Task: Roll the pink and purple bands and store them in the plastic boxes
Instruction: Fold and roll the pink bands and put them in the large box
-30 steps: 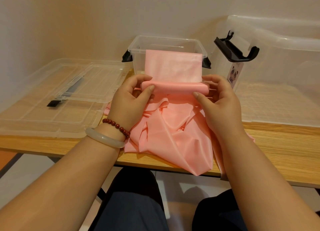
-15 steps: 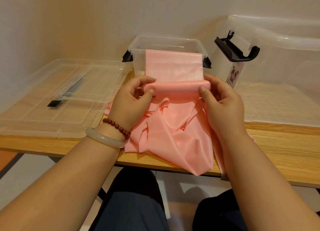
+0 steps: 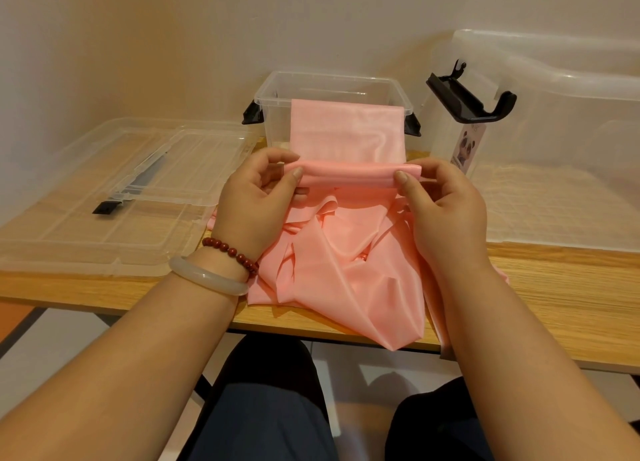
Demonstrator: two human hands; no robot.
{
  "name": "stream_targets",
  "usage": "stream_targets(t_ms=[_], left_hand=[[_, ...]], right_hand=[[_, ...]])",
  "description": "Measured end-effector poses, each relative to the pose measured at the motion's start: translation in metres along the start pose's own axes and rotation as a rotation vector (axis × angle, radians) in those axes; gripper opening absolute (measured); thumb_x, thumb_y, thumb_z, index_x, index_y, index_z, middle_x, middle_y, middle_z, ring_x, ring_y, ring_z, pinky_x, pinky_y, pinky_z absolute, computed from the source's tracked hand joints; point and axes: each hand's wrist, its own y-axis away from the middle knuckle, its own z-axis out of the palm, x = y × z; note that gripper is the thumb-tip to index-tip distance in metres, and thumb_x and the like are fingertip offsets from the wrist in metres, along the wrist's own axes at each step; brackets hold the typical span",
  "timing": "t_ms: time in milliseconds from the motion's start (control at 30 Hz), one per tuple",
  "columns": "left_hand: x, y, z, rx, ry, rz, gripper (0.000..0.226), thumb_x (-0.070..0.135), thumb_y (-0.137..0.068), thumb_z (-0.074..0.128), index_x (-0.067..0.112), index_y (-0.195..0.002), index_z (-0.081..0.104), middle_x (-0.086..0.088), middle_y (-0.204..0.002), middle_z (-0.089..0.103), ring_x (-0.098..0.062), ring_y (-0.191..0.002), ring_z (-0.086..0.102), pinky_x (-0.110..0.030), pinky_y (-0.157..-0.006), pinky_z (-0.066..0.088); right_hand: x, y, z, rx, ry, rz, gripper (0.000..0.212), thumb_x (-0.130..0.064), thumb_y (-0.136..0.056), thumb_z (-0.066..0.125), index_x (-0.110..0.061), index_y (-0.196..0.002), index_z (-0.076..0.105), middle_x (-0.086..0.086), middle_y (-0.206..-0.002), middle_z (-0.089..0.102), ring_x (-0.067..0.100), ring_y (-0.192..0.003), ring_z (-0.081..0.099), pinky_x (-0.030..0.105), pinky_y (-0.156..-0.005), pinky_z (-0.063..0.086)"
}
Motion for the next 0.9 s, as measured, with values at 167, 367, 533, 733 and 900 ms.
stream_targets(t_ms=[167,367,533,733,900], left_hand=[[0.0005,-0.0003,-0.0006,0.028,-0.028,-0.014,0.014,0.011,-0.093,0.060,0.016,-0.106,0.064,0.004,-0.100,0.068,-0.005,-0.078,0.070,-0.016,-0.067,0.054],[0.0007,0.0001,-0.0010,0.034,-0.035,-0.019,0.018,0.013,-0.094,0.059,0.019,-0.110,0.065,0.006,-0.101,0.068,-0.004,-0.080,0.070,-0.015,-0.068,0.054],[0.0001,-0.0004,-0.0021,0.011,-0.022,-0.009,0.035,0.006,-0.092,0.060,0.029,-0.118,0.060,-0.002,-0.111,0.067,-0.004,-0.087,0.069,-0.016,-0.075,0.054],[-0.0042,-0.0028,-0.0012,0.017,0.001,-0.021,0.030,0.008,-0.093,0.060,0.031,-0.113,0.058,0.001,-0.096,0.062,-0.013,-0.074,0.071,-0.032,-0.073,0.060],[-0.0054,-0.0034,-0.0026,0.049,-0.067,0.009,0.025,0.015,-0.091,0.064,0.031,-0.109,0.059,0.005,-0.094,0.064,-0.010,-0.086,0.068,-0.026,-0.074,0.058]], right_hand=[[-0.0009,0.0012,-0.0003,-0.031,0.003,-0.009,0.017,-0.027,-0.097,0.057,-0.041,-0.105,0.060,-0.016,-0.104,0.064,0.007,-0.093,0.064,0.041,-0.083,0.057],[0.0003,0.0008,-0.0017,-0.094,-0.005,0.003,0.025,-0.026,-0.093,0.065,-0.035,-0.117,0.063,-0.004,-0.117,0.062,0.010,-0.102,0.062,0.019,-0.083,0.054],[-0.0010,0.0007,-0.0019,-0.051,0.035,0.004,0.025,-0.024,-0.092,0.065,-0.033,-0.115,0.067,-0.015,-0.111,0.063,0.004,-0.098,0.060,0.036,-0.090,0.054],[-0.0020,0.0013,-0.0012,-0.038,0.024,0.023,0.020,-0.029,-0.094,0.060,-0.045,-0.108,0.058,-0.016,-0.098,0.062,0.006,-0.088,0.062,0.040,-0.080,0.056],[-0.0014,0.0007,-0.0013,-0.079,0.052,0.006,0.018,-0.027,-0.095,0.061,-0.037,-0.110,0.064,-0.011,-0.109,0.062,0.005,-0.093,0.060,0.036,-0.086,0.055]])
